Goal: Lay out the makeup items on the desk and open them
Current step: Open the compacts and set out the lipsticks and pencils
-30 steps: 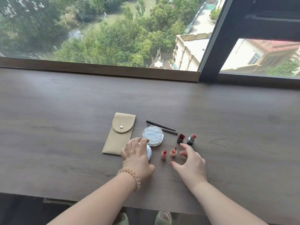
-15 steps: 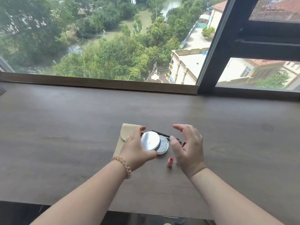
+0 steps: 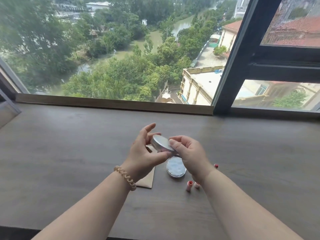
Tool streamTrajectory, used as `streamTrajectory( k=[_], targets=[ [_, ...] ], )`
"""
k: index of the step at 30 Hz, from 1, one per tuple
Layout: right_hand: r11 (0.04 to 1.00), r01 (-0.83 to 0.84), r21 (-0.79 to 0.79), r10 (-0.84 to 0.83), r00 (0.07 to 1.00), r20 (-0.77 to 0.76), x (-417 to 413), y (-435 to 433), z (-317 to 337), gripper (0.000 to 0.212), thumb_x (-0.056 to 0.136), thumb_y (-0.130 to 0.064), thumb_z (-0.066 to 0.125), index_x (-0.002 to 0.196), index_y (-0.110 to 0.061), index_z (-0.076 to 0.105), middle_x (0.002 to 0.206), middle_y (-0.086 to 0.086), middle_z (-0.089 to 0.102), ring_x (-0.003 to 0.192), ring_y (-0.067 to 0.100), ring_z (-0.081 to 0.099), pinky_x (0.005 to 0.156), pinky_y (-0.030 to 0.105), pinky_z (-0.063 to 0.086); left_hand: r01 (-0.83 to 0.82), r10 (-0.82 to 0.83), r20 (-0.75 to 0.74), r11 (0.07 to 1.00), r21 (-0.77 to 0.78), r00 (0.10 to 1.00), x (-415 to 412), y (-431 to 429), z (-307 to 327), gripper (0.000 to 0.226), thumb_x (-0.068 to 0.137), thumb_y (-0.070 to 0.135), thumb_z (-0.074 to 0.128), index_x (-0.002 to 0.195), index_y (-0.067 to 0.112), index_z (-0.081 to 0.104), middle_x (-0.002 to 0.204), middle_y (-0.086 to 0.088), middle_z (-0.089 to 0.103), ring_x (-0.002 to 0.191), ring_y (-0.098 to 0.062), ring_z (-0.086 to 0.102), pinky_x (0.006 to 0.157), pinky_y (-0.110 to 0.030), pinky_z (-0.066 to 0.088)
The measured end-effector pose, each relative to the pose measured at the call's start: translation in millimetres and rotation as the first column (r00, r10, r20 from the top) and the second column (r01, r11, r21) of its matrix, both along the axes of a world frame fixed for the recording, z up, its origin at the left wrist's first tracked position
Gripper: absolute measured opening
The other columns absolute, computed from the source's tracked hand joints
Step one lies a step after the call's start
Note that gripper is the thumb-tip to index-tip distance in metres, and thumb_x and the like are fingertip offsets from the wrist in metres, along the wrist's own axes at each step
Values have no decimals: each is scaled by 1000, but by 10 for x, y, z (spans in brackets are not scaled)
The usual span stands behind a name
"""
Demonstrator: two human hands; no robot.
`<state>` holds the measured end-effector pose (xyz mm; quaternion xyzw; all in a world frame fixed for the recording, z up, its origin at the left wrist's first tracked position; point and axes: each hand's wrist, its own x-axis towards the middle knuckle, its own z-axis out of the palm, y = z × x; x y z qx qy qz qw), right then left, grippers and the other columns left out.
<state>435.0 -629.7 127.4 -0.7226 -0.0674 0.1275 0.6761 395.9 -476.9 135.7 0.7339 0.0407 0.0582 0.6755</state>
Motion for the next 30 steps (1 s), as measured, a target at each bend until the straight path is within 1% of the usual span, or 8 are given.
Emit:
streamTrajectory(
  k=[4, 8, 10, 12, 14, 19, 25, 30],
  targets=[
    [998, -58, -4, 58, 998, 18, -22, 30, 83, 39, 79, -45, 63, 90, -9, 72, 84, 9, 72, 79, 20, 64, 82, 41, 52, -92, 74, -64, 931, -354, 995, 20, -31, 50, 74, 56, 17, 79, 124, 15, 51, 96, -7, 64, 86, -16, 62, 72, -23, 53],
    [982, -138, -128, 148, 986, 73, -9, -58, 211, 34, 77, -45, 66, 92, -14, 72, 88, 6, 74, 82, 16, 66, 88, 43, 52, -55, -26, -148, 855, -515, 989, 27, -22, 41, 50, 65, 20, 73, 113, 18, 59, 91, -3, 65, 93, -27, 63, 77, -37, 52],
    [959, -162, -233, 192, 975, 111, 16, -107, 287, 29, 82, -40, 66, 103, -19, 69, 103, 4, 72, 93, 13, 67, 89, 37, 53, -36, -62, -165, 844, -535, 984, 26, -23, 52, 47, 67, 21, 74, 111, 18, 59, 92, -5, 68, 92, -30, 66, 73, -38, 54],
    [932, -209, -295, 257, 957, 134, 39, -126, 395, 41, 81, -42, 64, 119, -28, 59, 121, 4, 63, 103, 7, 63, 91, 31, 52, 0, -97, -150, 839, -544, 984, 20, -50, 86, 43, 70, 20, 76, 111, 17, 61, 96, -7, 69, 89, -29, 67, 72, -36, 55],
    [891, -300, -341, 367, 918, 149, 63, -112, 489, 46, 79, -45, 58, 124, -37, 54, 125, 5, 60, 106, 8, 63, 93, 37, 51, 63, -147, -107, 827, -558, 983, 20, -93, 117, 35, 76, 17, 72, 109, 15, 62, 100, -8, 71, 86, -26, 69, 72, -34, 56],
    [706, -281, -650, 521, 828, 208, 99, -60, 654, 46, 90, -34, 47, 135, -32, 37, 111, 5, 65, 96, 18, 63, 88, 42, 50, 91, -166, -62, 776, -624, 984, 11, -157, 151, 32, 77, 13, 66, 109, 9, 63, 92, -9, 72, 80, -25, 70, 72, -35, 58],
    [711, -374, -596, 541, 832, 123, 67, -75, 686, 44, 86, -38, 50, 129, -36, 42, 116, -1, 64, 97, 11, 64, 89, 35, 51, 97, -166, -47, 759, -644, 985, -68, -149, 114, 40, 76, 13, 63, 115, 6, 61, 96, -11, 72, 84, -27, 70, 75, -38, 57],
    [549, -259, -795, 616, 768, 175, -30, 135, 744, 41, 85, -17, 46, 126, -18, 38, 92, 9, 64, 82, 27, 58, 73, 41, 49, 19, -106, -79, 707, -707, 991, -90, -160, 61, 46, 73, 12, 65, 118, 5, 59, 84, -7, 69, 71, -20, 66, 64, -35, 57]
  ],
)
